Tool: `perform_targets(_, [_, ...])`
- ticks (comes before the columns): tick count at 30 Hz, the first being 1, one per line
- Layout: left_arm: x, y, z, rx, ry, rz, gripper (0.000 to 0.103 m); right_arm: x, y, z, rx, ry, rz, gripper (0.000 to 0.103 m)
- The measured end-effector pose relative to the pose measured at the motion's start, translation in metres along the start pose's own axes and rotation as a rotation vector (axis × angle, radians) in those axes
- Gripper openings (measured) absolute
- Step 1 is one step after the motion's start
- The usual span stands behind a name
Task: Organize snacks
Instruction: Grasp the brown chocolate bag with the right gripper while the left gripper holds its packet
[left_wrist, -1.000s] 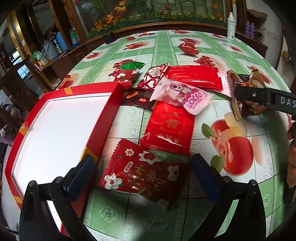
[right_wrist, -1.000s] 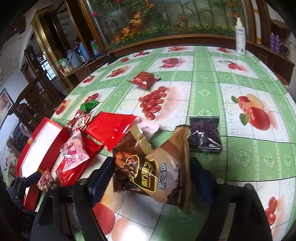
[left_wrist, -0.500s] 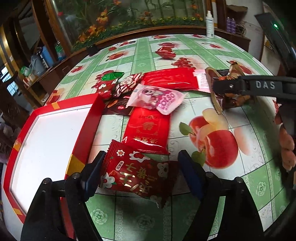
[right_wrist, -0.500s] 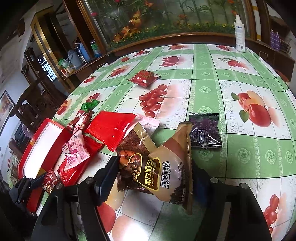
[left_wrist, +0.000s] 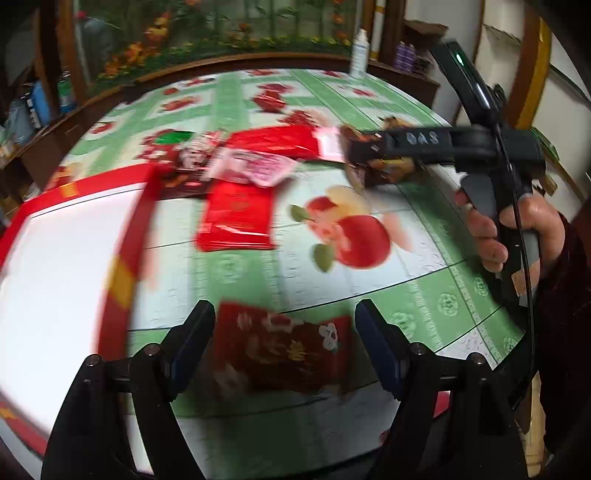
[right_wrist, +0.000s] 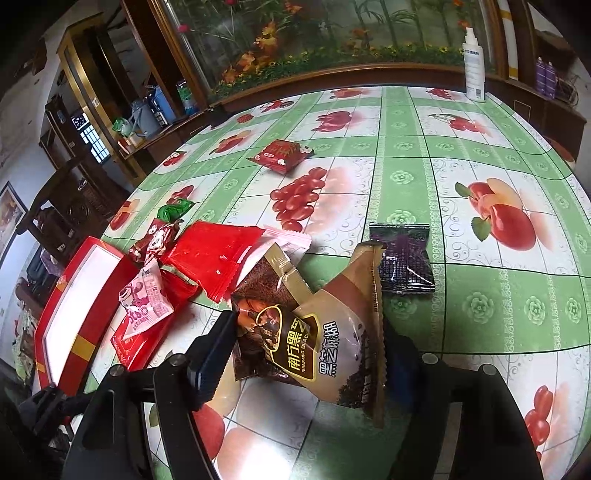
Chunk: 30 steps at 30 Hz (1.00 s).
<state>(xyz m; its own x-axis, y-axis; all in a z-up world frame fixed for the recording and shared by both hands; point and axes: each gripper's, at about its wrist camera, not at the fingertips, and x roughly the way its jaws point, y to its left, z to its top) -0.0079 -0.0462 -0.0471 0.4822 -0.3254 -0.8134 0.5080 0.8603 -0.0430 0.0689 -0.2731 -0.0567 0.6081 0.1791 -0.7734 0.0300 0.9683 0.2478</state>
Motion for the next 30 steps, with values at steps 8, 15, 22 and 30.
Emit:
perform_targets(8, [0.004,0.015,-0.003,-0.042,0.034,0.052,0.079,-0.001,-0.001,-0.001,0.003,0.009,-0.018,0.081])
perform_targets(15, [0.012,0.009,-0.010,-0.049,0.053,0.032,0.080,-0.001,-0.001,-0.001,0.003,0.010,-0.022,0.082])
perform_targets(22, [0.011,-0.001,-0.014,-0.023,0.024,0.007,0.051,-0.002,0.002,-0.003,-0.017,0.001,-0.034,0.079])
perform_targets(30, [-0.003,0.000,-0.010,-0.032,-0.037,-0.025,0.031,-0.007,-0.004,-0.006,0.004,-0.002,0.016,0.072])
